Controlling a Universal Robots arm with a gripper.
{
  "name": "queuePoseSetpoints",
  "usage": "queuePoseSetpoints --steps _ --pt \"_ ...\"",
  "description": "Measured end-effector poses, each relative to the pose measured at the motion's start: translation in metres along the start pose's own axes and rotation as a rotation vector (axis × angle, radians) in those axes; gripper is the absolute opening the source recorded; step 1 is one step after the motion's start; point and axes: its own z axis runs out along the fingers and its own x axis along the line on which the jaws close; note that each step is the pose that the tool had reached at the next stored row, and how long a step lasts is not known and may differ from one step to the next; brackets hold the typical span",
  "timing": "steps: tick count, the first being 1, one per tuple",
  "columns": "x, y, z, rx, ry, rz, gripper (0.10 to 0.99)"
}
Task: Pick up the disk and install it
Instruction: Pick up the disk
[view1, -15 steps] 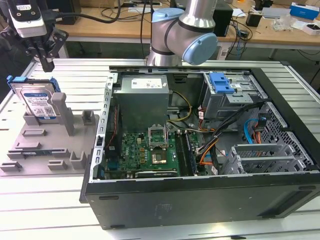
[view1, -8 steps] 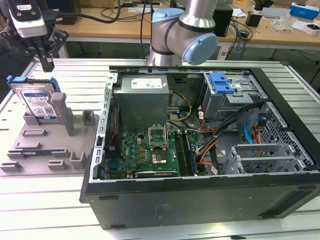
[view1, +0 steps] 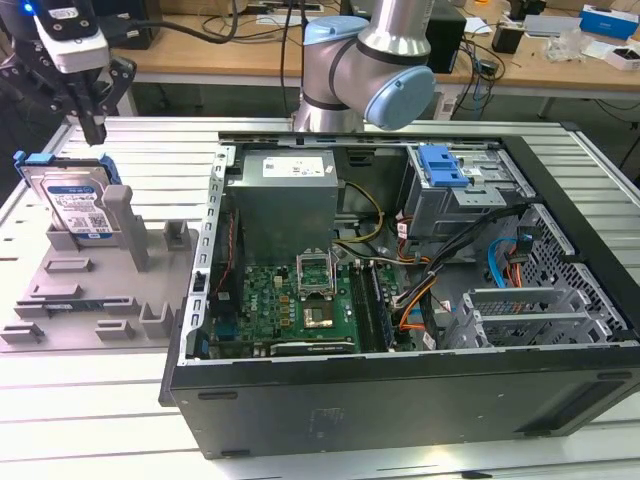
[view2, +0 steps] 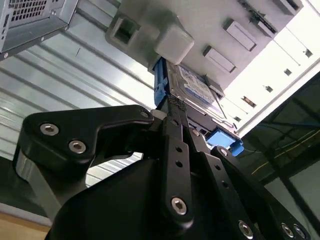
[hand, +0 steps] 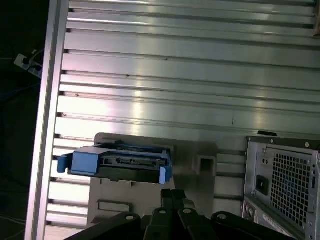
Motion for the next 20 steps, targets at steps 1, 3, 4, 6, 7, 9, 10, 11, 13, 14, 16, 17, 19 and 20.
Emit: queuePoseSetpoints --steps 1,3,4,6,7,9,10,11,13,14,16,17,19,20 --pt "0.0000 0.0000 0.0002 0.001 0.0013 -0.032 0.106" --pt "0.0000 0.0000 0.0008 0.005 0.0046 -0.111 0.106" --pt "0.0000 0.0000 0.0012 0.006 0.0060 -0.147 0.106" --pt "-0.0001 -0.0001 0.0020 0.009 0.0092 -0.224 0.106" --pt "-0.0001 -0.0001 0.0023 0.011 0.0107 -0.260 0.106" --pt "-0.0001 -0.0001 0.0030 0.015 0.0142 -0.350 0.106" --pt "-0.0001 -0.0001 0.0032 0.016 0.0152 -0.376 0.106" --pt "-0.0001 -0.0001 0.0034 0.017 0.0160 -0.397 0.106" --pt "-0.0002 -0.0002 0.0039 0.019 0.0180 -0.451 0.106" --pt "-0.0002 -0.0002 0.0041 0.020 0.0188 -0.471 0.106" --pt "-0.0002 -0.0002 0.0047 0.023 0.0214 -0.534 0.106" --pt "-0.0002 -0.0002 0.0053 0.025 0.0235 -0.584 0.169" --pt "-0.0003 -0.0003 0.0066 0.030 0.0276 -0.678 0.357" --pt "-0.0003 -0.0003 0.0070 0.031 0.0286 -0.703 0.416"
